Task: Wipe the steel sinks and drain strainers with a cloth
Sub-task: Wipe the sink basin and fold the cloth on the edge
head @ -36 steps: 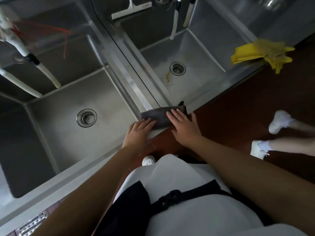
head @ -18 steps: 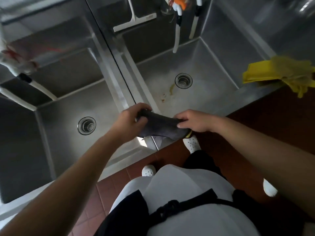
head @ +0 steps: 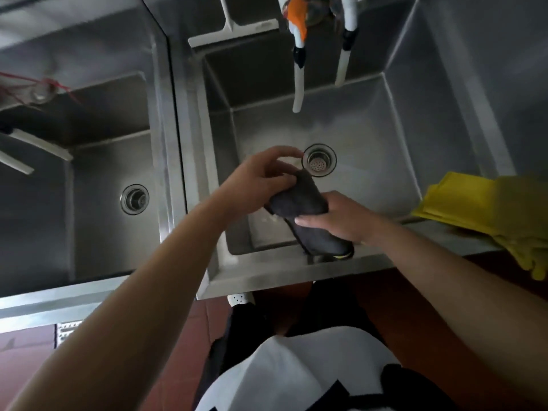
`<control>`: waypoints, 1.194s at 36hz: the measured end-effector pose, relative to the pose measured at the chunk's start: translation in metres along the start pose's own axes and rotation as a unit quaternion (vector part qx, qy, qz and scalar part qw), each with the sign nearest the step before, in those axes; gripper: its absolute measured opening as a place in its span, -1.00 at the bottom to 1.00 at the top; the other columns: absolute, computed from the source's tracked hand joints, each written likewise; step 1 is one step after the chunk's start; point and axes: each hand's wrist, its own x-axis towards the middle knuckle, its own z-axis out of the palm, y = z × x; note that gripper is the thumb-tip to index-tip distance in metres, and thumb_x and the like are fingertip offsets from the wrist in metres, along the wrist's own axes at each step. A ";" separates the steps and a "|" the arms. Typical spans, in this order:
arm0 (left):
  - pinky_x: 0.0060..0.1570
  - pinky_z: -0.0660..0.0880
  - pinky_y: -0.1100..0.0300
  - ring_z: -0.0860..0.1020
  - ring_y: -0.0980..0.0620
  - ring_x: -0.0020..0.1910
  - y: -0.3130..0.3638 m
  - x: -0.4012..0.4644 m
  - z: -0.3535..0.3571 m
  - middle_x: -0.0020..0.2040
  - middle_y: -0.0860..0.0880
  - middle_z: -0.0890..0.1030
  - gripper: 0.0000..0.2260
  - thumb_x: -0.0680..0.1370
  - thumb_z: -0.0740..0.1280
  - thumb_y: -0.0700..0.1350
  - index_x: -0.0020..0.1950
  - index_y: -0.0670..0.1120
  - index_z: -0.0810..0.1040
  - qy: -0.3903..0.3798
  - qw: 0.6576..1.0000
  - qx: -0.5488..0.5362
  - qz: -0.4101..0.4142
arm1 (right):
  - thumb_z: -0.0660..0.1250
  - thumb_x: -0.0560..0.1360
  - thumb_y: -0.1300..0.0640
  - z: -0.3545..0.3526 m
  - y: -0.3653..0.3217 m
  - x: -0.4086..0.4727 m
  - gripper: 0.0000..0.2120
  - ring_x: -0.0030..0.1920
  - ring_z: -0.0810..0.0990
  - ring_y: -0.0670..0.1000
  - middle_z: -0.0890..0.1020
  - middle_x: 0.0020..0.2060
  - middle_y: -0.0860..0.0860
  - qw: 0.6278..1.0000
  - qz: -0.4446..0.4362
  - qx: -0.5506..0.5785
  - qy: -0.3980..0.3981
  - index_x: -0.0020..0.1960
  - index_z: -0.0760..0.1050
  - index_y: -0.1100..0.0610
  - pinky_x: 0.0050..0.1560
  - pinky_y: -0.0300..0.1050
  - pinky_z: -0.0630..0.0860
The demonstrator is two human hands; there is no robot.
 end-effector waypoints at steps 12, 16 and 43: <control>0.53 -0.16 -0.19 -0.21 -0.12 0.61 -0.136 0.032 -0.052 0.65 0.00 -0.19 -0.28 0.59 0.23 0.24 0.62 0.18 -0.12 0.293 0.895 0.277 -0.189 | 0.32 0.52 0.33 -0.049 0.061 0.122 -0.65 0.08 0.65 0.16 0.66 0.10 0.15 0.921 0.180 0.295 0.180 0.29 0.51 0.19 0.04 0.04 0.60; 0.55 -0.26 -0.15 -0.27 -0.13 0.60 -0.162 0.057 -0.061 0.64 0.00 -0.26 -0.31 0.61 0.11 0.29 0.61 0.21 -0.21 0.314 0.872 0.327 -0.183 | 0.29 0.51 0.35 -0.074 0.080 0.178 -0.66 0.12 0.62 0.17 0.63 0.12 0.12 0.940 0.159 0.132 0.271 0.23 0.49 0.11 0.08 0.00 0.56; 0.51 -0.04 -0.33 -0.05 -0.33 0.59 -0.191 0.081 -0.044 0.63 -0.20 -0.03 -0.31 0.55 0.14 0.21 0.64 0.13 -0.04 0.372 0.806 0.417 -0.195 | -0.29 0.55 -0.34 0.073 0.217 0.201 -0.39 0.57 -0.36 0.11 -0.24 0.61 -0.01 0.860 0.041 -0.507 -0.036 0.52 -0.43 -0.26 0.46 0.33 -0.31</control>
